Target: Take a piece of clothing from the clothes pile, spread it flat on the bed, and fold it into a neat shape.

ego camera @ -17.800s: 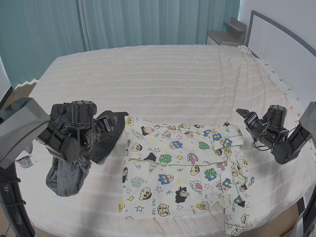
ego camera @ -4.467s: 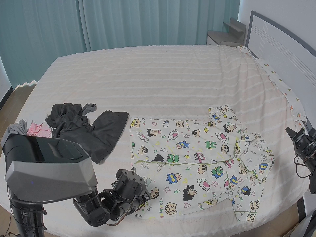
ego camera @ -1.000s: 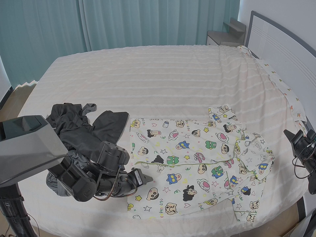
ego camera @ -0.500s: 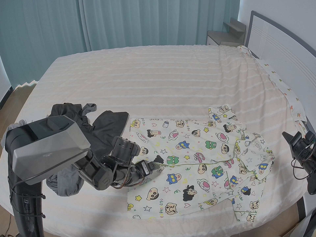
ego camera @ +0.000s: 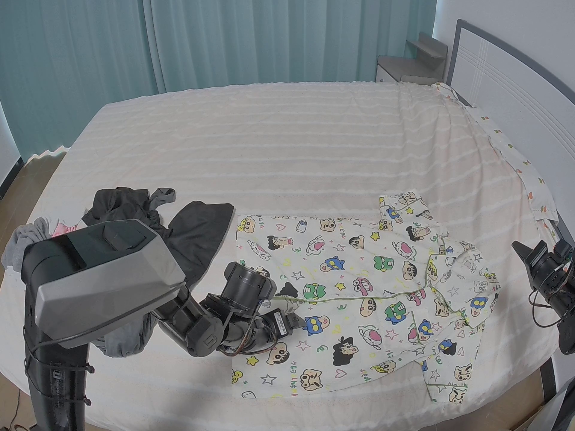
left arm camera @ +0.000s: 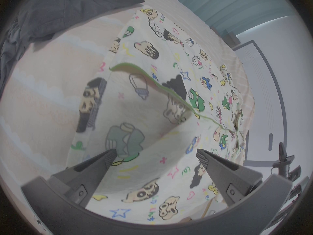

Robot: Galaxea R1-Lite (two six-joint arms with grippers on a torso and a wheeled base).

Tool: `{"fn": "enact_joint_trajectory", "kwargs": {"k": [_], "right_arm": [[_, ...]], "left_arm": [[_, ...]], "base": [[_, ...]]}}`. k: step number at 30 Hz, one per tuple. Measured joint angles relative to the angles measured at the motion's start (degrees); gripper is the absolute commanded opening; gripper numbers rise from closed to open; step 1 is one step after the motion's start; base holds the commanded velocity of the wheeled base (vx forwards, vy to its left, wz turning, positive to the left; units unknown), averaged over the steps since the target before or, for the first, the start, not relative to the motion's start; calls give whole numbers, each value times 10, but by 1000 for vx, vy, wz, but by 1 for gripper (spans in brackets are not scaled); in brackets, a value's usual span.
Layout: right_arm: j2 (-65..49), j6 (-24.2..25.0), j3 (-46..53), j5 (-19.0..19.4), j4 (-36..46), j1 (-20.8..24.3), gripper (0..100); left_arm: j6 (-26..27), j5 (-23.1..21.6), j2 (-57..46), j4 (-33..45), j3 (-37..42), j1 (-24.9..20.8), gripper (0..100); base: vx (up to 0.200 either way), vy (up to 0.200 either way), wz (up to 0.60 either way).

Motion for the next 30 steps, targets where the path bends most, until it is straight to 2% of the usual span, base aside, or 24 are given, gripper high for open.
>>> {"fn": "enact_joint_trajectory", "kwargs": {"k": [4, 12, 17, 23, 30], "right_arm": [[0, 0, 0, 0, 0, 0, 0], [0, 0, 0, 0, 0, 0, 0], [0, 0, 0, 0, 0, 0, 0], [1, 0, 0, 0, 0, 0, 0], [3, 0, 12, 1, 0, 18, 0]], "left_arm": [[-4, -33, -14, -2, 15, -3, 100], [-38, -177, -56, -4, 51, -3, 100], [-45, -185, -76, -4, 74, -9, 100], [-48, -185, -102, -14, 123, -37, 100], [-74, -182, -117, -164, 174, -67, 100]], "base": [[0, 0, 0], [0, 0, 0], [0, 0, 0], [0, 0, 0], [0, 0, 0]]}}
